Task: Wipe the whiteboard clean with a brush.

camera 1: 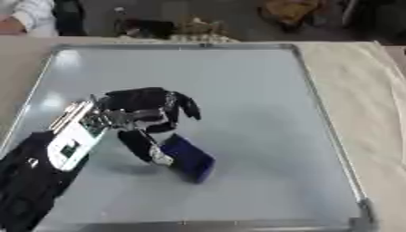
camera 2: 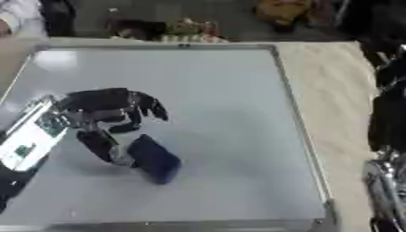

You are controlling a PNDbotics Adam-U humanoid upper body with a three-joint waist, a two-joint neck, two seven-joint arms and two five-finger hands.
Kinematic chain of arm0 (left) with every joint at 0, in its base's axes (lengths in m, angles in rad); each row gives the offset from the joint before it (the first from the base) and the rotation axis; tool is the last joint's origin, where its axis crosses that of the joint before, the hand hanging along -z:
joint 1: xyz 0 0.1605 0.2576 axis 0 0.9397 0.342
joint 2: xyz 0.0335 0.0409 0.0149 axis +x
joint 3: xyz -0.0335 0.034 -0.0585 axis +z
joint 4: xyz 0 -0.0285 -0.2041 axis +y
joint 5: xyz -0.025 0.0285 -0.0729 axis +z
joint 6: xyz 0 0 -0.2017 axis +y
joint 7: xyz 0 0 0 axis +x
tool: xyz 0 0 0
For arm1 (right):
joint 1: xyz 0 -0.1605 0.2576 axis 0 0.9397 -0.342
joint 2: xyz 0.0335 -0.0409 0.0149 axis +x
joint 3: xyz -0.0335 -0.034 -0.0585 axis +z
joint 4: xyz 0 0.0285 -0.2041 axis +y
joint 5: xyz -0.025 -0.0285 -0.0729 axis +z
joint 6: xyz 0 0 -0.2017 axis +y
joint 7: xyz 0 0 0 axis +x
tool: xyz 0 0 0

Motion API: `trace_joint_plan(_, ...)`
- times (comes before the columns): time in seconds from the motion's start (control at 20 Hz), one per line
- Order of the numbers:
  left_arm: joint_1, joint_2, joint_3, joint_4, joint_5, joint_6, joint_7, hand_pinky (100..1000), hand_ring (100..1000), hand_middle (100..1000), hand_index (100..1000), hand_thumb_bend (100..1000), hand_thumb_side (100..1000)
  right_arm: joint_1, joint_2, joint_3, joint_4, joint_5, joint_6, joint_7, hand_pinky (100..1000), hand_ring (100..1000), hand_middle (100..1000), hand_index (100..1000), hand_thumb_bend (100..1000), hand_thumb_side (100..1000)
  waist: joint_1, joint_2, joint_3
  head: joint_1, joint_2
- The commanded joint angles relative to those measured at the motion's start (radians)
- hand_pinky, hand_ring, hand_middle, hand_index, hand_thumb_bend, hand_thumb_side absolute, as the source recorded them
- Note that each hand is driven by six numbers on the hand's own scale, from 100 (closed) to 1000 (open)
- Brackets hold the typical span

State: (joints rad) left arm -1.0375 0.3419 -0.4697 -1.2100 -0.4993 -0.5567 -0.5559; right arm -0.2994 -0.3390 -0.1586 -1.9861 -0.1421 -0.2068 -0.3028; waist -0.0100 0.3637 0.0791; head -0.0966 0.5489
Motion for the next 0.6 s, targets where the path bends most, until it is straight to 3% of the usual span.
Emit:
trace_joint_plan(0.05, -0.014, 0.015, 0.013, -0.008, -0.001, -0.35, -0.348, 681, 763, 746, 100, 495, 468, -0.006, -0.027, -0.003, -0.014, -0.001, -0.003, 0.0, 901, 899, 585, 859, 216, 878, -0.001, -0.02, -0.002, -0.001, -0.002)
trace_joint_plan(0.3, -0.015, 0.012, -0.003, -0.014, 0.001, -0.35, -0.35, 681, 757, 753, 100, 492, 428, -0.006, -0.026, -0.002, -0.014, -0.001, -0.002, 0.0, 902, 900, 585, 859, 216, 876, 0.0, -0.019, -0.004, -0.001, 0.004)
trace_joint_plan(0.6, -0.009, 0.007, -0.036, -0.005, -0.034, -0.35, -0.351, 684, 755, 740, 100, 448, 390, -0.008, -0.026, -0.002, -0.014, 0.0, -0.003, 0.001, 904, 901, 584, 860, 219, 875, 0.0, -0.013, -0.007, -0.008, 0.049)
